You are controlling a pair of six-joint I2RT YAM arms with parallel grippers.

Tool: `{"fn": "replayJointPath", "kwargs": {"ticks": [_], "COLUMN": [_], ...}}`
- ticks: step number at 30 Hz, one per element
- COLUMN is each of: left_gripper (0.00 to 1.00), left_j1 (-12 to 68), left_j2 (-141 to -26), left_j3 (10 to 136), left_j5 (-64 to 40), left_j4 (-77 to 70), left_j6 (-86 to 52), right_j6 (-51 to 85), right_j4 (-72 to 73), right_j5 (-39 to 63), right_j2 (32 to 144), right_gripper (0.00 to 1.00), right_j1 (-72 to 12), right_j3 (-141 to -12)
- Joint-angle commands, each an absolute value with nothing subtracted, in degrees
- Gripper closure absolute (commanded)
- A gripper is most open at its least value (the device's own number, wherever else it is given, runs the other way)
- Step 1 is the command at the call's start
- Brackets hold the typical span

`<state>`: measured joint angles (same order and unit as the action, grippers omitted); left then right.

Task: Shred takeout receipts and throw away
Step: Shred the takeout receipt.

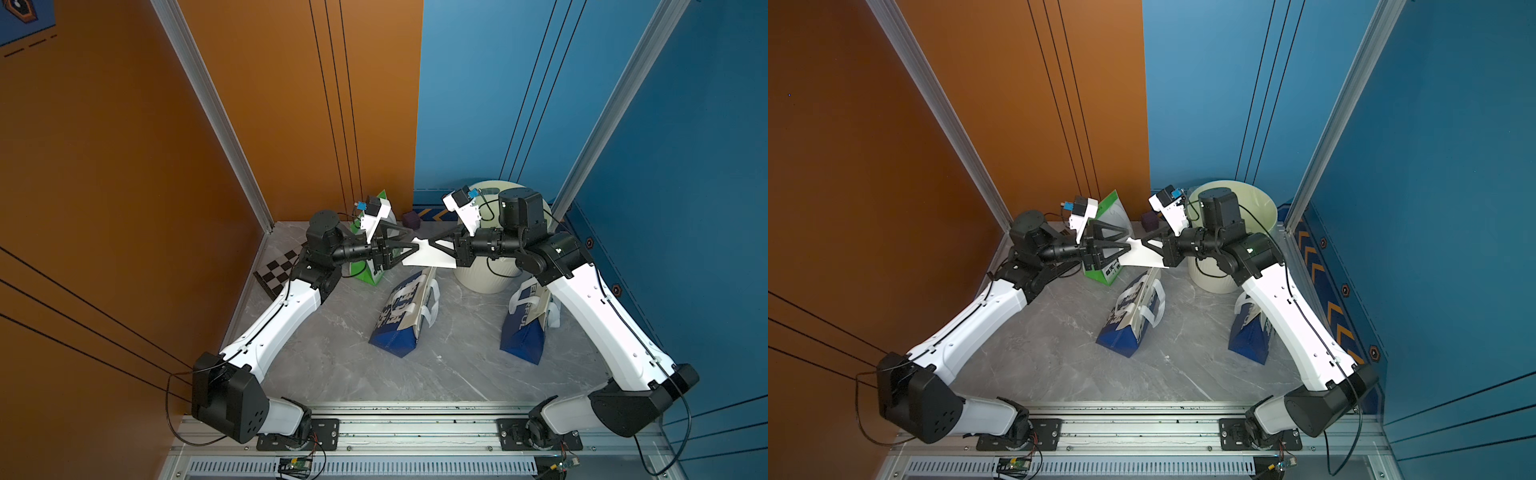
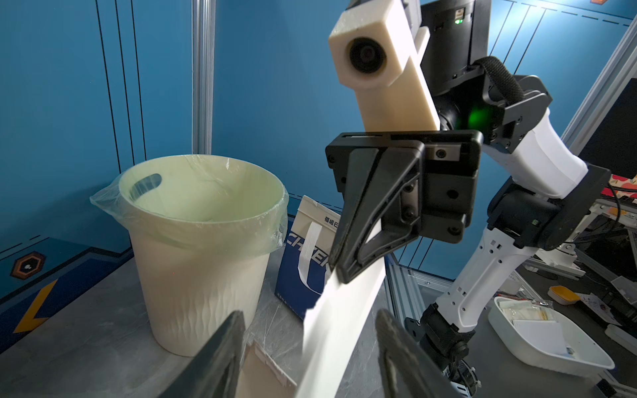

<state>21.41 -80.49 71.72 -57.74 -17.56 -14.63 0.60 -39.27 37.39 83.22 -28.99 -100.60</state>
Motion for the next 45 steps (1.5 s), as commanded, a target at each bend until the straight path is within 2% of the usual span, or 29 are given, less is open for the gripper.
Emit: {"fn": "replayJointPath", "kwargs": {"ticks": [1,5,8,12,16,23,24,26,30,37,41,45], "left_gripper": [0.38,0.4,0.45,0.59,0.66,0.98,1.0,1.0,1.0,1.0,1.0,1.0], "left_j1": [21.1,21.1,21.4,21.7,22.0,22.6,22.7,23.3,25.2,30.7,32.5,33.1], "left_j2": [-80.7,-80.9,-81.2,-81.4,-81.3,-80.9,-80.5,-78.7,-74.0,-69.1,-66.5,-63.5], "left_j3": [73.7,73.9,73.8,74.3,75.0,74.7,74.4,73.0,68.8,65.8,64.0,61.6], "left_j5": [-60.4,-60.7,-62.0,-62.3,-62.7,-63.0,-62.5,-60.2,-49.4,-38.3,-36.0,-32.9], "left_j4": [-15.8,-13.6,-12.9,-12.9,-12.8,-12.9,-12.9,-12.9,-12.8,-12.9,-15.8,-24.3], "left_j6": [-12.9,-11.3,-10.6,-10.6,-10.5,-9.3,-8.1,-3.3,10.4,26.9,29.2,24.6], "right_j6": [-2.5,-2.6,-2.6,-2.6,-2.6,-1.2,-0.1,2.6,10.9,19.7,19.2,17.2], "right_j4": [-42.9,-43.2,-43.2,-43.2,-43.2,-43.2,-43.2,-43.2,-42.9,-42.2,-42.3,-42.3], "right_j5": [35.8,35.9,35.9,35.9,35.8,34.5,33.7,32.2,28.0,14.6,8.4,3.8], "right_j2": [84.2,84.1,84.2,84.7,85.3,86.0,86.1,86.5,88.0,90.0,90.8,91.7], "right_gripper": [1.0,1.0,1.0,1.0,1.0,1.0,1.0,1.0,1.0,1.0,1.0,1.0], "right_j1": [-30.1,-30.6,-30.8,-31.3,-31.6,-32.1,-32.1,-32.0,-31.6,-29.9,-29.5,-28.9], "right_j3": [-102.6,-104.7,-105.1,-105.3,-105.3,-105.7,-105.9,-106.5,-107.9,-108.0,-108.3,-109.0]}}
